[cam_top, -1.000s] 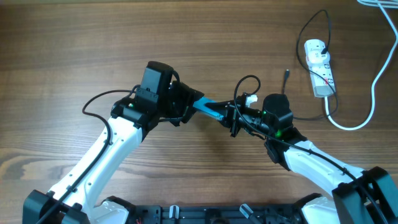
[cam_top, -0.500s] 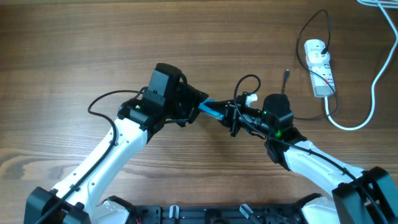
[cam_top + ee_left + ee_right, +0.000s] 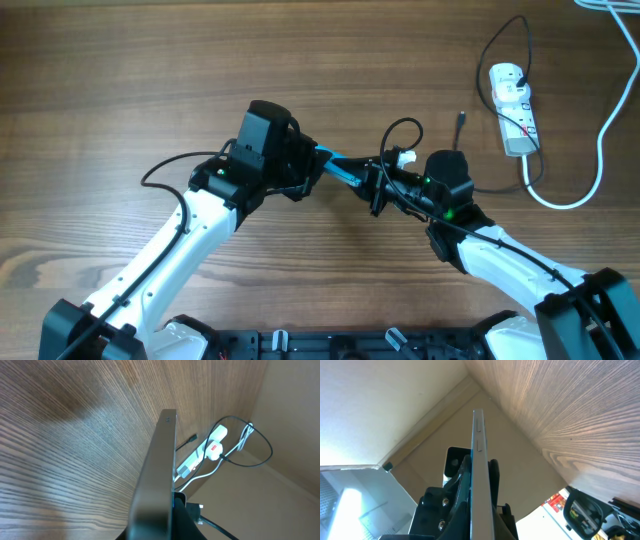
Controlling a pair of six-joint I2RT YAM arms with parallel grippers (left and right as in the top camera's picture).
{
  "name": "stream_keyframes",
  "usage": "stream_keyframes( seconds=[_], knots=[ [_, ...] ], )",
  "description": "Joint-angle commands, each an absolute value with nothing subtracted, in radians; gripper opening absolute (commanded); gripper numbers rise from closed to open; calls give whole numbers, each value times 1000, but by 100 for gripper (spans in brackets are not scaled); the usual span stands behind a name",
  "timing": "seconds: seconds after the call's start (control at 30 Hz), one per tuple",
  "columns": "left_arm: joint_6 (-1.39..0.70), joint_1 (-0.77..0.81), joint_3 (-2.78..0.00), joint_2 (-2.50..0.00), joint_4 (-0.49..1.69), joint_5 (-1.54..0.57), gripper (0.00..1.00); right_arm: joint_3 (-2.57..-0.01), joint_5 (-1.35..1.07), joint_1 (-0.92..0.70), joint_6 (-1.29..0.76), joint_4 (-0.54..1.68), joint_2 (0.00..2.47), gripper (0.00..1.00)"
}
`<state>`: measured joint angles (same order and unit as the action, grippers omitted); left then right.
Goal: Plug charger to phone and switch on socket
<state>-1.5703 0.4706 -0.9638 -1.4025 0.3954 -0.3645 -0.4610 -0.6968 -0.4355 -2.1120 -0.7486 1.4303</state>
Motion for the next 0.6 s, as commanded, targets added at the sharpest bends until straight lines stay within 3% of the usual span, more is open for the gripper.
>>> stream_keyframes(
  seconds=[0.0, 0.13, 0.27, 0.4, 0.47, 0.57],
  knots=[
    [-1522, 466, -963, -1409, 396, -339, 4, -467, -758, -446, -2071, -746, 1423, 21],
    [-1415, 400, -963, -1408, 397, -340, 4, -467, -756, -445, -2069, -701, 1423, 36],
    [-1290, 318, -963, -1408, 399, -393, 4, -467, -706, -445, -1995, -567, 1423, 41],
    [-1092, 202, -963, -1408, 353, -625, 4, -467, -581, -445, -1603, -510, 1423, 47],
    [-1003, 154, -963, -1408, 341, -775, 4, -467, -512, -445, -1352, -511, 1423, 66],
    [-964, 120, -963, -1419, 373, -825, 4, -467, -455, -445, -1071, -499, 1423, 71]
  ],
)
